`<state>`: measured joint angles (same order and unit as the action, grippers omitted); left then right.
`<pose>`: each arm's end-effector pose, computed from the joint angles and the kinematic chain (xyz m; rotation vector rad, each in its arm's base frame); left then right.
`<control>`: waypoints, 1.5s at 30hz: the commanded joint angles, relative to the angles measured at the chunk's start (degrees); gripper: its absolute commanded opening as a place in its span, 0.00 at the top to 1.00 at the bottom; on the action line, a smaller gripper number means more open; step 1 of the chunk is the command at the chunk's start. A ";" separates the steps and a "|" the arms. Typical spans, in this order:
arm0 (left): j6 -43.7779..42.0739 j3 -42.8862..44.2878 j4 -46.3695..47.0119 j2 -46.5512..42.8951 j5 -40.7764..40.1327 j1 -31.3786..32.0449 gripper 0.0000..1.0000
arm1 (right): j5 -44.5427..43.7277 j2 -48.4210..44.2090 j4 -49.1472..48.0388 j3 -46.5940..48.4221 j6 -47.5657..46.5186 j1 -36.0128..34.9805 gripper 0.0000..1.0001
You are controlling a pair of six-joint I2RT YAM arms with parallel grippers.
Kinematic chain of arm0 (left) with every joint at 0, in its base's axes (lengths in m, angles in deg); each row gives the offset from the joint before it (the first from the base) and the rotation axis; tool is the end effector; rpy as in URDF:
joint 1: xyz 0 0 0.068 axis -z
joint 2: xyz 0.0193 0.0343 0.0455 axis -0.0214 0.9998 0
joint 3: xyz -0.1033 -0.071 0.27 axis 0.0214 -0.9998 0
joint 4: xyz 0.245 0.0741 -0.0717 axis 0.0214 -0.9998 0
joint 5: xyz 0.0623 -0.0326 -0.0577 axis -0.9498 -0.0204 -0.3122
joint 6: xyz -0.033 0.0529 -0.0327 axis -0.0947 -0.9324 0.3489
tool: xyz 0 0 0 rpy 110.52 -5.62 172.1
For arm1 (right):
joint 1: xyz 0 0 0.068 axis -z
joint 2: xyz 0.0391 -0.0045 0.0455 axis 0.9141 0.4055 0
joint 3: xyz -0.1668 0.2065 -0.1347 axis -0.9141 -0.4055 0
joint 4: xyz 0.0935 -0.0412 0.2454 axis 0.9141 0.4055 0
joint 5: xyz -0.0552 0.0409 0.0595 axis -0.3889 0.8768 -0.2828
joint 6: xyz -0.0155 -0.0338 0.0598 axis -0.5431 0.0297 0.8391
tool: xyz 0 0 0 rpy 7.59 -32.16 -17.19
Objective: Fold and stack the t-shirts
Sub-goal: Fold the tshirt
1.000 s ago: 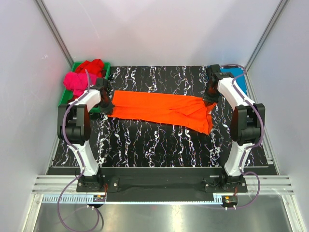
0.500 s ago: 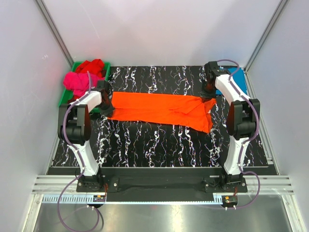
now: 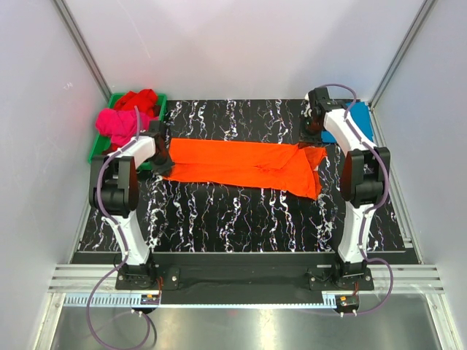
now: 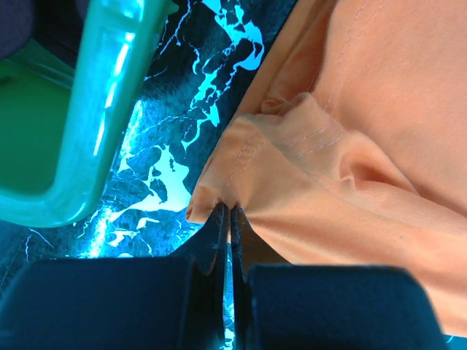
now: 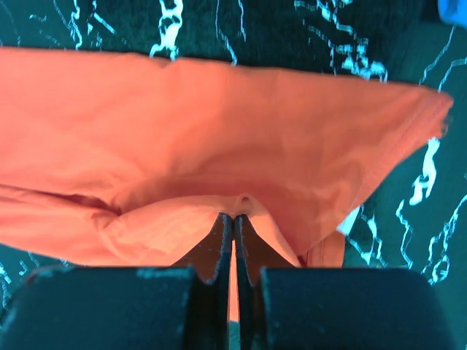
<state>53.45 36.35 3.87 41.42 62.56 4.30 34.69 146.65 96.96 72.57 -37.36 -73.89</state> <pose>0.3975 -0.0154 0.1665 -0.6316 2.7572 0.0272 0.4679 0.0701 0.2430 0.0082 2.7098 0.2254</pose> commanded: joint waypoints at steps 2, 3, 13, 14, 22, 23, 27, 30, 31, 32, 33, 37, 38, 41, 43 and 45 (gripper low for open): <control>-1.01 2.72 -1.24 0.97 -2.02 0.62 1.00 | -1.23 3.14 -0.52 4.75 -2.33 0.08 0.92; -1.09 2.72 -1.25 0.97 -2.02 0.62 1.00 | -1.49 3.75 -0.08 5.37 -2.33 0.08 0.89; -1.44 3.16 -1.33 1.14 -1.58 0.71 1.00 | 1.31 6.92 1.68 11.35 -2.60 0.08 1.00; -1.44 3.07 -1.42 1.23 -1.41 0.71 1.00 | 3.75 7.19 1.77 11.26 -2.42 0.08 0.97; -0.48 3.59 -3.35 -3.42 -1.05 0.80 0.67 | 1.58 7.63 3.96 11.78 0.83 0.17 0.67; -0.30 3.94 -3.62 -4.12 -1.23 0.80 0.61 | 0.71 7.37 5.79 12.57 1.53 0.17 0.66; 0.49 5.09 -4.24 -5.89 -1.41 0.80 0.56 | -3.16 4.39 14.67 15.40 9.86 1.66 0.63; 0.93 2.81 -2.83 -6.94 0.25 0.80 0.54 | 0.51 -2.62 14.26 5.67 16.20 3.50 0.62; 1.10 1.67 -1.87 -7.46 1.05 0.80 0.53 | 2.09 -4.48 13.29 -0.54 17.86 3.68 0.61; 1.45 -0.69 0.05 -8.60 1.75 0.80 0.52 | 2.98 -6.07 12.06 -3.47 18.49 3.94 0.60; 1.72 -1.67 0.86 -8.96 2.89 0.80 0.50 | 3.86 -8.95 11.36 -6.37 19.19 4.03 0.59; 2.25 -4.75 2.71 -8.97 4.22 0.80 0.49 | 6.32 -16.18 5.91 -23.14 24.89 4.74 0.57; 2.33 -5.10 2.80 -8.70 4.13 0.80 0.49 | 6.06 -17.41 4.60 -24.93 25.52 4.74 0.57; 2.25 -6.25 3.50 -7.47 3.34 0.80 0.49 | 2.29 -20.67 3.70 -29.07 26.58 5.09 0.57; 2.25 -6.42 4.20 -6.68 2.82 0.80 0.49 | 1.58 -22.16 2.65 -31.61 27.19 5.26 0.57; 2.25 -6.25 4.29 -5.98 2.47 0.80 0.49 | 0.97 -23.30 -0.16 -34.68 27.90 5.35 0.57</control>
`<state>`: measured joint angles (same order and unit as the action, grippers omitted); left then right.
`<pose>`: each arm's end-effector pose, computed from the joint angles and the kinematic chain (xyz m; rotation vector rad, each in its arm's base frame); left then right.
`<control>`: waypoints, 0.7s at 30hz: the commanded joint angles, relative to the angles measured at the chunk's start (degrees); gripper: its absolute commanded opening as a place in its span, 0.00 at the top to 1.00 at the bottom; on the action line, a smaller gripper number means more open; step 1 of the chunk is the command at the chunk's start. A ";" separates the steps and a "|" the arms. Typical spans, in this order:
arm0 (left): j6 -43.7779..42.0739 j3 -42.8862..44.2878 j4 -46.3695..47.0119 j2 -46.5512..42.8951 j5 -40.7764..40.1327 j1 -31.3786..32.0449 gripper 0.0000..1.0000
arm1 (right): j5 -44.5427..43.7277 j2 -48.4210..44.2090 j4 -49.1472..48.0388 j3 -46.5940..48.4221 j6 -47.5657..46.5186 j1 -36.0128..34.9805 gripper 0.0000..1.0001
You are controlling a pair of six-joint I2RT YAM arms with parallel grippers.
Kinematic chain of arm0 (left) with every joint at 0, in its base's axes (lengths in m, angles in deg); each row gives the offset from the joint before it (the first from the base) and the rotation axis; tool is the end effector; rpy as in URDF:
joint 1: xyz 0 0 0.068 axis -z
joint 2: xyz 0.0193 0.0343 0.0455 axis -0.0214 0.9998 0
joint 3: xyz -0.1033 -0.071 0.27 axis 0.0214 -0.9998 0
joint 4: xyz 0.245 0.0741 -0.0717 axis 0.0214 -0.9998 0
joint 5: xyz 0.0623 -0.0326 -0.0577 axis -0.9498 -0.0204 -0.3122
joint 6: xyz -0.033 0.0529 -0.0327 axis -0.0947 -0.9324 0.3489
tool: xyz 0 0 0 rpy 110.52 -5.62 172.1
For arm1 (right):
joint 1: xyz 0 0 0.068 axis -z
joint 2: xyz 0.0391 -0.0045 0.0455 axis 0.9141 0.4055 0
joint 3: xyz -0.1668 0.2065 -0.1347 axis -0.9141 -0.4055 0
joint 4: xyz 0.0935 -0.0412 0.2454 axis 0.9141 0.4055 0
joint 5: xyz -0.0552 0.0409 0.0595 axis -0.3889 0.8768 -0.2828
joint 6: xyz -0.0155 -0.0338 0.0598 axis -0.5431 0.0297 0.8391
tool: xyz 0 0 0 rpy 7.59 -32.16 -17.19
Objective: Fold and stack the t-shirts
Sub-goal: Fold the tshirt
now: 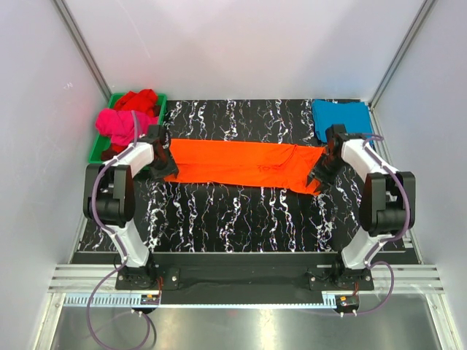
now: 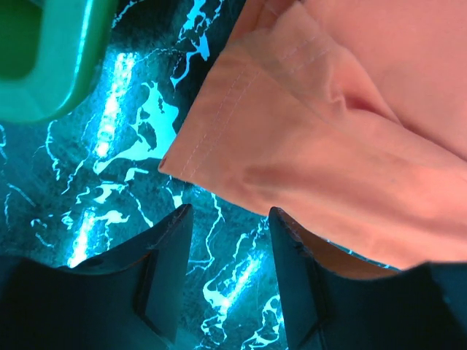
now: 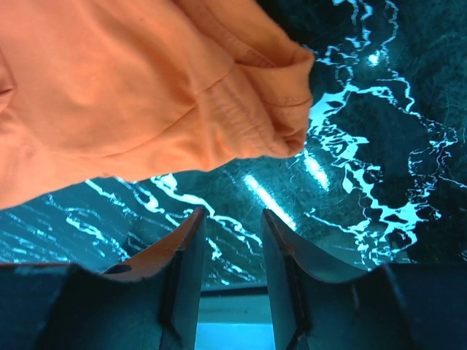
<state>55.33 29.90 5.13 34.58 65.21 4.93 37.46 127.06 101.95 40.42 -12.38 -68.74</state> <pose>0.3684 -0.0205 0.1791 -0.6497 2.7373 -0.0570 0.3335 0.0241 0.2085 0.8188 2.9343 0.2807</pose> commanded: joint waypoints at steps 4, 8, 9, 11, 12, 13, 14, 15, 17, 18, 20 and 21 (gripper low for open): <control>-0.16 1.43 2.32 2.97 -1.50 0.16 0.49 | -4.61 -4.08 -9.18 -6.14 3.62 0.72 0.56; -0.77 1.69 2.50 4.11 -2.55 0.16 0.51 | -5.68 -1.62 -13.05 -7.56 3.01 1.33 0.56; -0.78 1.78 2.58 4.38 -2.64 0.16 0.55 | -6.03 -0.14 -13.32 -7.74 3.09 1.60 0.56; -0.95 2.04 2.32 4.99 -2.99 0.16 0.64 | -7.87 0.40 -14.54 -8.44 3.36 2.21 0.56; -1.13 2.39 2.32 5.61 -3.26 0.16 0.74 | -8.14 0.41 -14.99 -9.05 3.01 2.30 0.57; -1.30 2.75 2.06 5.87 -3.35 0.16 0.80 | -10.58 0.41 -15.17 -9.14 2.83 2.30 0.59; -1.65 2.92 1.88 6.22 -3.43 0.16 0.86 | -11.38 0.49 -15.08 -9.14 2.57 2.30 0.62; -1.83 3.27 1.62 6.40 -3.69 0.16 0.92 | -12.09 0.67 -14.82 -8.88 1.61 2.30 0.65; -2.44 3.54 1.35 6.23 -3.70 0.16 1.00 | -14.02 0.93 -14.03 -8.53 0.73 4.15 0.79; -2.71 3.54 1.09 5.62 -3.61 0.16 1.00 | -14.64 1.11 -13.68 -8.18 0.29 4.24 0.86; -3.06 3.37 0.65 4.83 -3.61 0.16 1.00 | -16.13 1.02 -13.15 -7.83 -0.86 4.24 1.00; -3.23 3.10 0.48 4.39 -3.52 0.16 1.00 | -16.57 0.85 -12.97 -7.65 -1.64 4.24 1.00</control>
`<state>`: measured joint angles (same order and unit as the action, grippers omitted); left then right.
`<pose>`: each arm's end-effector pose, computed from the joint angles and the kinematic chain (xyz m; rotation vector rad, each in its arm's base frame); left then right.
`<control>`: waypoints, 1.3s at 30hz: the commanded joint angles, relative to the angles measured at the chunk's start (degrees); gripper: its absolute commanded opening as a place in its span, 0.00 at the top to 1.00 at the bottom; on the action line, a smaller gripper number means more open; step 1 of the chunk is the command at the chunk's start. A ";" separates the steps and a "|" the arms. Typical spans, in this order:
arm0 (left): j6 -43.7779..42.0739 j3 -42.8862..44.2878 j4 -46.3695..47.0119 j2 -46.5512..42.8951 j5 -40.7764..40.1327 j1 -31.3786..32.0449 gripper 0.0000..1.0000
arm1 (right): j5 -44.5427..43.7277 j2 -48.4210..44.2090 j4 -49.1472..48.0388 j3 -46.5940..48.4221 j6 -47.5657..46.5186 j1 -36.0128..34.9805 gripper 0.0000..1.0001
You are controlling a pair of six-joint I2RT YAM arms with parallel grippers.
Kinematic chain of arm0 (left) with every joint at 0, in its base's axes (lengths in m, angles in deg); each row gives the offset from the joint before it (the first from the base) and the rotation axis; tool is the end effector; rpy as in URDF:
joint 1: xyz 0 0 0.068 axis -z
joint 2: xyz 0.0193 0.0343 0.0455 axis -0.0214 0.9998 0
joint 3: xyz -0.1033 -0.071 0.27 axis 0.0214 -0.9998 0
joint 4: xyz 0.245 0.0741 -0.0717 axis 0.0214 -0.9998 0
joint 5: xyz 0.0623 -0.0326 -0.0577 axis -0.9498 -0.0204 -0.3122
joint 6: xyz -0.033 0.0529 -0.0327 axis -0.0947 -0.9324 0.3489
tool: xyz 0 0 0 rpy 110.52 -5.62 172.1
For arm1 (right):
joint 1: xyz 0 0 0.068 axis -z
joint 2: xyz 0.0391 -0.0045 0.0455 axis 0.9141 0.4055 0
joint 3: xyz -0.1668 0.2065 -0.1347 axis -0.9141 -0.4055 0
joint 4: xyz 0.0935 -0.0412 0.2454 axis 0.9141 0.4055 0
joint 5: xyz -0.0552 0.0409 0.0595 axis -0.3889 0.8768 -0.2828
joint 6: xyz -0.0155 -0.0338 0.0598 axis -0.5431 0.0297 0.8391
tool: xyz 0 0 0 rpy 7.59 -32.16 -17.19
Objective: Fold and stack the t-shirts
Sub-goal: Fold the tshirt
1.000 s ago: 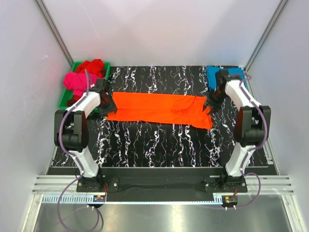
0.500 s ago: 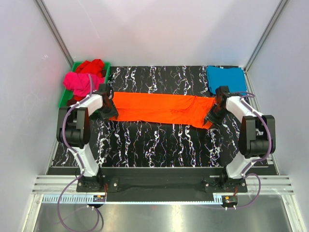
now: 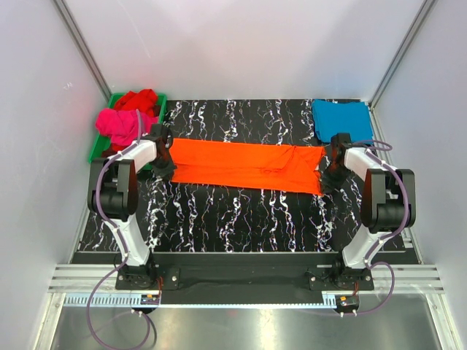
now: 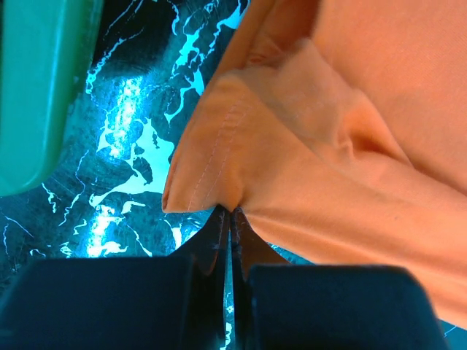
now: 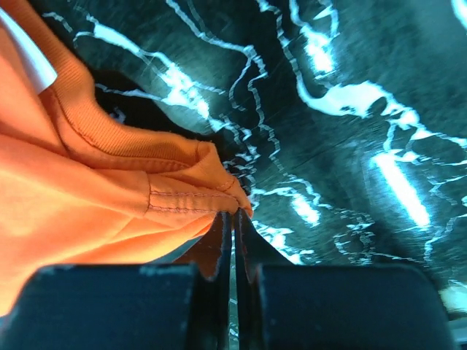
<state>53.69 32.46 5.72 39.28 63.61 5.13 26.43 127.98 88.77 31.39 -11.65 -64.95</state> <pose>0.3842 -0.0213 0.1627 -0.6144 2.7644 -0.0026 0.3318 -0.0090 0.1662 0.9227 2.7956 0.0210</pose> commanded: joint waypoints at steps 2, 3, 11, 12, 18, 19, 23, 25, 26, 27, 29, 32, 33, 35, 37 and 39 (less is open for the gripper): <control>-1.95 0.10 -0.46 -1.11 -1.66 -0.03 1.00 | -6.68 -0.25 1.52 1.81 -3.68 0.46 1.00; -1.95 -0.24 -0.82 -1.28 -1.66 -0.03 1.00 | -7.38 -0.51 2.22 2.25 -5.08 0.46 1.00; 0.42 -7.26 -1.87 -4.70 1.67 0.14 0.88 | -6.43 -3.14 6.10 0.77 -8.44 0.46 0.98; 0.86 -7.89 -1.87 -5.41 3.16 0.14 0.84 | -4.85 -3.58 6.10 0.24 -8.09 0.46 0.85; 2.53 -4.31 -5.64 -9.63 4.49 0.14 0.65 | -3.08 -7.89 9.52 5.58 -5.90 0.37 0.64; 2.71 -3.33 -5.91 -9.90 4.58 0.14 0.63 | -2.38 -8.24 9.87 6.47 -5.37 0.37 0.64; 4.38 0.80 -5.48 -9.64 6.58 0.14 0.54 | 3.06 -8.16 7.25 10.07 -1.42 -0.51 0.64; 4.64 2.55 -3.64 -8.24 8.52 0.14 0.51 | 7.19 -7.28 4.10 10.95 1.49 -2.60 0.64; 4.56 2.83 -2.67 -7.88 9.66 0.14 0.49 | 8.34 -5.89 2.86 11.39 2.10 -3.49 0.64; 4.64 2.83 -1.19 -7.53 11.07 0.14 0.49 | 8.70 -5.09 2.32 12.79 3.59 -5.24 0.63; 4.91 2.65 0.40 -6.30 11.78 0.14 0.49 | 8.96 -1.94 0.13 14.29 4.48 -7.27 0.63; 5.17 2.74 1.30 -3.67 11.27 0.05 0.49 | 9.22 2.45 -1.98 17.63 6.06 -9.90 0.63; 5.17 3.09 0.86 -2.87 10.65 0.05 0.49 | 9.31 3.43 -2.42 18.07 6.32 -10.26 0.62; 5.43 4.57 -1.51 -0.68 6.89 0.05 0.49 | 9.58 5.71 -3.48 18.86 7.29 -10.79 0.60; 5.43 5.29 -4.24 0.38 5.20 -0.03 0.49 | 9.93 6.86 -4.53 19.04 7.47 -10.79 0.58; 5.26 4.68 -4.16 -0.49 5.02 -0.12 0.49 | 9.93 8.01 -5.06 19.39 7.47 -11.14 0.56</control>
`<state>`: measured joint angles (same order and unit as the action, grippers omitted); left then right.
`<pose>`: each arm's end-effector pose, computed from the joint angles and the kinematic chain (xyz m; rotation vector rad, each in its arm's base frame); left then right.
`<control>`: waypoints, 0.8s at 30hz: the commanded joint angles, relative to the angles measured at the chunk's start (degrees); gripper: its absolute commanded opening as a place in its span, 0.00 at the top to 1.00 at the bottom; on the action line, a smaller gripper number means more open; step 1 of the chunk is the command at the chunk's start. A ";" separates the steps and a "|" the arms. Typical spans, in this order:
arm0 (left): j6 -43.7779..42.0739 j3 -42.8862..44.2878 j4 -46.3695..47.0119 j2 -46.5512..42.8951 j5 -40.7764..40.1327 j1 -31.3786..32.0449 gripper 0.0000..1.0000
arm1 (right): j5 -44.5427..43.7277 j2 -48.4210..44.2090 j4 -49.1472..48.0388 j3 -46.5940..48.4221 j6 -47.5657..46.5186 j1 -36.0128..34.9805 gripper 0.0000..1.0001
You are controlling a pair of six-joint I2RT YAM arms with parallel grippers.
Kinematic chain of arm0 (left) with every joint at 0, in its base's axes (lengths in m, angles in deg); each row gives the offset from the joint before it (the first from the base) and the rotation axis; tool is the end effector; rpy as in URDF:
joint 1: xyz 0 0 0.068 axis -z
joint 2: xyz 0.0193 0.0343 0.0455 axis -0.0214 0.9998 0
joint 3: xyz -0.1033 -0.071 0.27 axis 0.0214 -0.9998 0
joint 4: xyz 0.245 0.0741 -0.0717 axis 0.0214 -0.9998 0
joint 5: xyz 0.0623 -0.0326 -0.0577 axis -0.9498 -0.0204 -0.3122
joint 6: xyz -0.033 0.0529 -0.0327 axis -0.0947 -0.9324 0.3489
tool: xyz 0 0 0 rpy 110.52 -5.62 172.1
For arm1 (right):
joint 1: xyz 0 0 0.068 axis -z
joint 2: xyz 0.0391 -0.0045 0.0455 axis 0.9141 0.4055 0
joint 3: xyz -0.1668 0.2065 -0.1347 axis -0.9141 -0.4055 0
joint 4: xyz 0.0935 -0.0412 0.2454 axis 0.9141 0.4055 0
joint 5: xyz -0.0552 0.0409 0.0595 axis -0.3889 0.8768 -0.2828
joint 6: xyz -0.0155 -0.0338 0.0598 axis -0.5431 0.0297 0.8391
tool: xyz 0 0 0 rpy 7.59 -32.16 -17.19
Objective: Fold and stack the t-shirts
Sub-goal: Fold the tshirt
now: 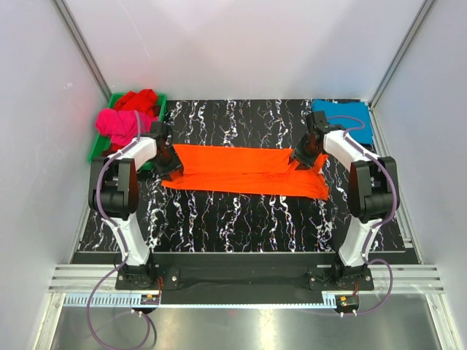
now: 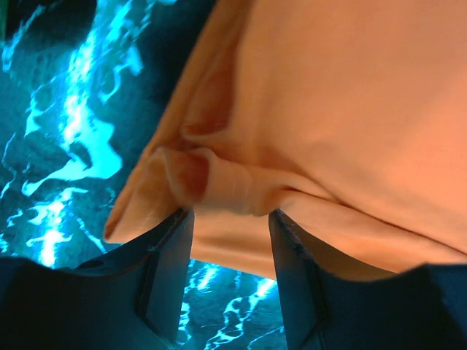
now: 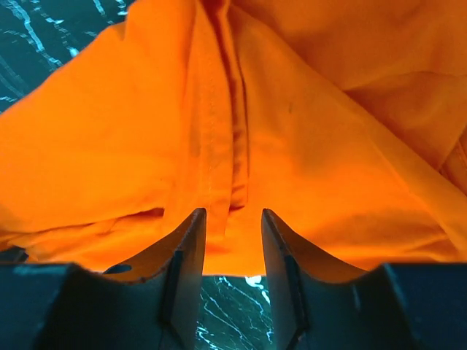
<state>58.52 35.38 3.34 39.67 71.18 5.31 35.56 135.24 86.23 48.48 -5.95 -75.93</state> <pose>0.3900 -0.0305 0.1726 -0.7068 2.7759 -0.2029 0.4014 0.0765 0.2077 0.7147 2.7015 0.3935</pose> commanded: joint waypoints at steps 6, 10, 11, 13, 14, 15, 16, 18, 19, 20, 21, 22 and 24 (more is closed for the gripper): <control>1.22 0.69 -0.72 -4.57 -3.87 -0.30 0.48 | 0.26 3.30 -1.56 4.06 2.47 -1.22 0.53; 1.75 1.48 -1.25 -5.45 -3.69 -0.21 0.48 | 0.35 4.36 -2.61 4.32 3.70 -2.11 0.51; 1.83 1.57 -1.42 -5.72 -3.77 -0.21 0.48 | 0.96 5.23 -2.62 4.67 4.13 -2.11 0.52; 1.92 1.66 -1.77 -6.77 -3.95 -0.21 0.48 | 1.14 6.03 -2.27 5.20 4.49 -2.46 0.52; 2.01 1.66 -1.95 -7.12 -4.21 -0.21 0.48 | 0.97 6.46 -2.26 5.64 4.75 -2.46 0.53; 1.92 1.66 -2.04 -7.39 -4.30 -0.21 0.48 | 0.97 6.56 -2.35 5.73 4.75 -2.55 0.53; 1.92 1.66 -2.13 -8.17 -4.39 -0.21 0.47 | 1.06 6.56 -2.61 5.99 4.84 -2.81 0.52; 1.92 1.57 -2.30 -8.71 -4.65 -0.21 0.48 | 0.71 6.73 -2.62 6.61 5.19 -3.07 0.53; 1.92 1.66 -2.22 -8.88 -4.74 -0.21 0.47 | 0.62 6.91 -2.62 7.31 5.63 -3.42 0.53; 1.92 1.74 -2.39 -8.97 -4.74 -0.21 0.48 | 0.88 7.17 -2.62 7.49 5.89 -3.42 0.53; 1.92 1.83 -2.48 -8.97 -4.74 -0.21 0.48 | 1.05 7.35 -2.88 7.75 6.24 -3.51 0.53; 1.83 1.92 -2.48 -9.06 -4.74 -0.21 0.48 | 1.32 7.61 -2.97 8.10 6.60 -3.69 0.53; 1.75 1.92 -2.65 -9.06 -4.74 -0.21 0.48 | 2.20 7.70 -4.10 8.19 8.18 -3.86 0.53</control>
<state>60.03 35.45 0.96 32.85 67.90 5.26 36.22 142.30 84.33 54.14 -0.46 -78.83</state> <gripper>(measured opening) 0.525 0.470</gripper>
